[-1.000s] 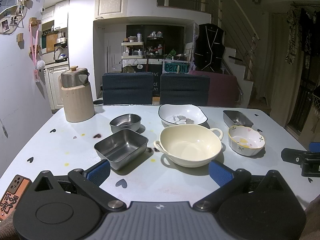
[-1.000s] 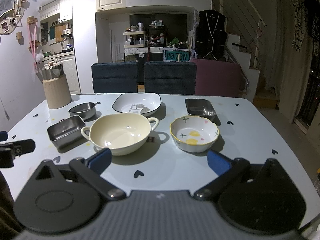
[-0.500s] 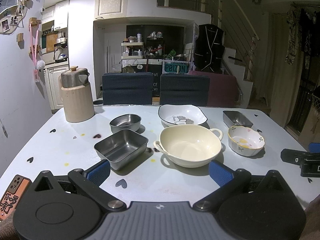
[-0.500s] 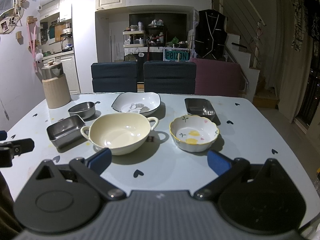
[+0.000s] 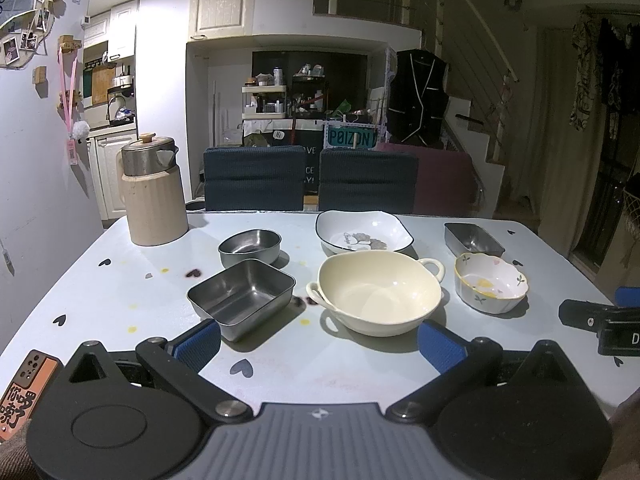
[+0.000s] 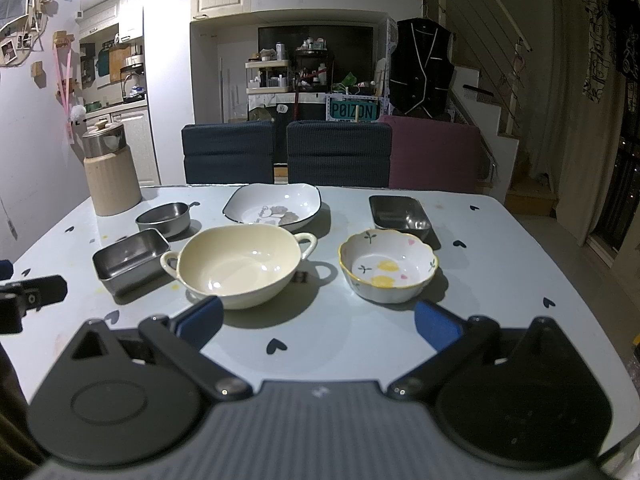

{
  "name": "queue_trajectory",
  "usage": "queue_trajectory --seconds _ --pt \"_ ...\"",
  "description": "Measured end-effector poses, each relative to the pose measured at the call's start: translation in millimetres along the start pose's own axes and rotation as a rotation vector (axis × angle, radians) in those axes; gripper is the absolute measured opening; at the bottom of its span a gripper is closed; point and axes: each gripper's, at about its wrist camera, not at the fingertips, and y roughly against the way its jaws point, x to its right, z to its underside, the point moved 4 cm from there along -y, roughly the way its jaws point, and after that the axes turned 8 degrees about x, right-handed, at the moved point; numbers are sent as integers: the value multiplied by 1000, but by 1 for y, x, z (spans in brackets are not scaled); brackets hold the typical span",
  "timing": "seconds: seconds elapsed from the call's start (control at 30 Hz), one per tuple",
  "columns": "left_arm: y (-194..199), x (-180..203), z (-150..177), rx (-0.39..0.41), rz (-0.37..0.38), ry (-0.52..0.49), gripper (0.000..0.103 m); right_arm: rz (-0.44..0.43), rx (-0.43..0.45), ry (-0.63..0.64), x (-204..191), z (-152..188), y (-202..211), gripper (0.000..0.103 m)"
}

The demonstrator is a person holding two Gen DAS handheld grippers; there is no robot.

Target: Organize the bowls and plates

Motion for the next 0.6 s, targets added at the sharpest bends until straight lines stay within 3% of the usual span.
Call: queue_trajectory --seconds 0.6 --pt "1 8 -14 11 8 12 103 10 18 -15 3 -2 3 103"
